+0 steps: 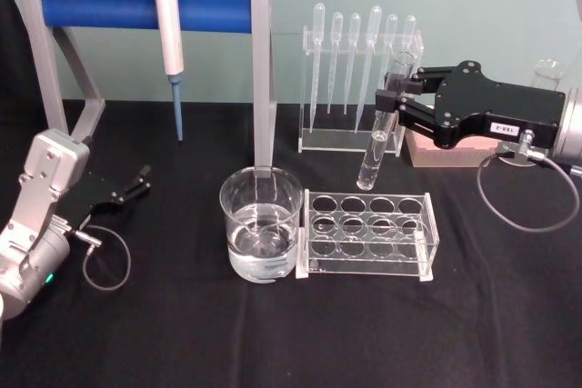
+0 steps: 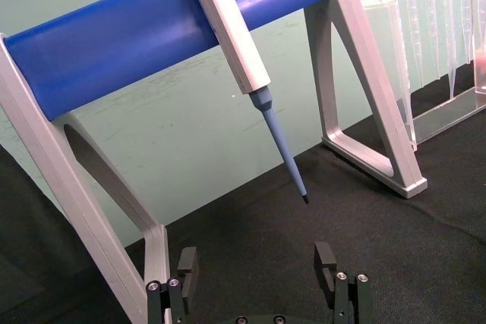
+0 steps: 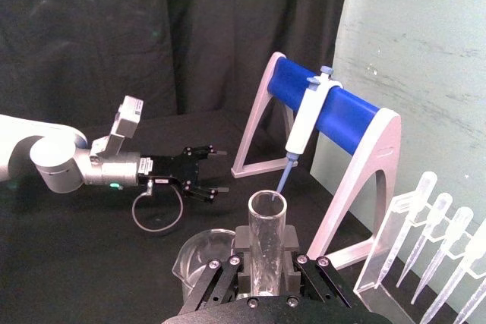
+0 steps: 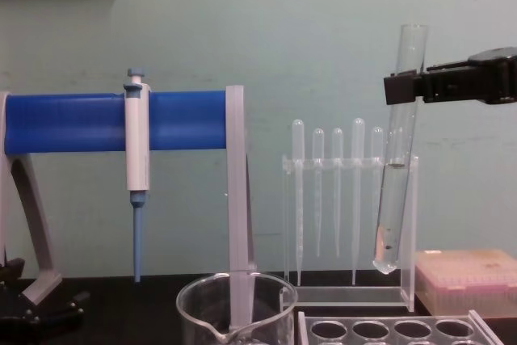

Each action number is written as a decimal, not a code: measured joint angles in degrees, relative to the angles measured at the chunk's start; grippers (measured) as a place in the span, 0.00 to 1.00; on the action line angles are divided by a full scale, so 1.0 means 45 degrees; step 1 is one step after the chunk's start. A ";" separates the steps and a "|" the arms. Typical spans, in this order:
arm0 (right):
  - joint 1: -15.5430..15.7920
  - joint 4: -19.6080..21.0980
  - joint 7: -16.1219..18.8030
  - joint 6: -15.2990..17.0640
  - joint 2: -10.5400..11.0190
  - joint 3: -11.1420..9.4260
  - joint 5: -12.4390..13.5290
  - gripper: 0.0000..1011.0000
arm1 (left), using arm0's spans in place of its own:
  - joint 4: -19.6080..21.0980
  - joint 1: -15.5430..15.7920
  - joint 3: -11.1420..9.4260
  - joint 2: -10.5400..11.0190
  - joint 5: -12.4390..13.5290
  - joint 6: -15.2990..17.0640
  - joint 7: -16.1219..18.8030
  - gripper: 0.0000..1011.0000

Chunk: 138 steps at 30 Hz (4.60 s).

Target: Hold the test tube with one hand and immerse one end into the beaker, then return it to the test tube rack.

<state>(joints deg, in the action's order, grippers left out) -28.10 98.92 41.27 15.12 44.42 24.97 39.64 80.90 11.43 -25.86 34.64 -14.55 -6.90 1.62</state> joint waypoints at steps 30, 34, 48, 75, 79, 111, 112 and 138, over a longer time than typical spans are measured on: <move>0.0000 -0.0001 0.0000 0.0000 0.0000 0.0000 0.0000 0.24 | 0.0000 0.0000 0.0000 0.0000 -0.0001 0.0000 0.0000 0.99; 0.0000 -0.0001 0.0000 0.0000 0.0000 0.0000 0.0001 0.24 | 0.0000 -0.0001 0.0000 0.0000 0.0000 0.0000 0.0000 0.99; 0.0000 -0.0001 0.0002 0.0000 0.0001 0.0000 0.0000 0.24 | 0.0000 0.0000 0.0000 0.0000 0.0000 0.0000 0.0000 0.99; 0.0000 -0.0001 0.0001 -0.0001 0.0000 0.0000 0.0000 0.24 | 0.0000 0.0000 0.0001 0.0000 0.0000 0.0000 -0.0001 0.99; 0.0000 -0.0002 0.0001 -0.0001 0.0000 0.0000 0.0000 0.24 | 0.0000 -0.0001 0.0000 0.0000 0.0000 0.0000 0.0000 0.99; 0.0000 -0.0002 0.0000 -0.0001 0.0000 0.0000 0.0000 0.24 | 0.0000 0.0000 0.0000 0.0000 0.0000 0.0000 0.0000 0.99; 0.0000 -0.0001 0.0000 -0.0001 0.0000 0.0000 0.0000 0.24 | 0.0000 0.0000 0.0000 0.0000 0.0000 0.0000 0.0000 0.99; 0.0000 -0.0002 0.0000 -0.0001 0.0000 0.0000 0.0001 0.24 | 0.0000 0.0000 0.0000 0.0000 -0.0001 0.0000 -0.0001 0.99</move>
<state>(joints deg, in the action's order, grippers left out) -28.10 98.91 41.27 15.12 44.42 24.97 39.64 80.90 11.43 -25.86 34.65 -14.55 -6.91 1.62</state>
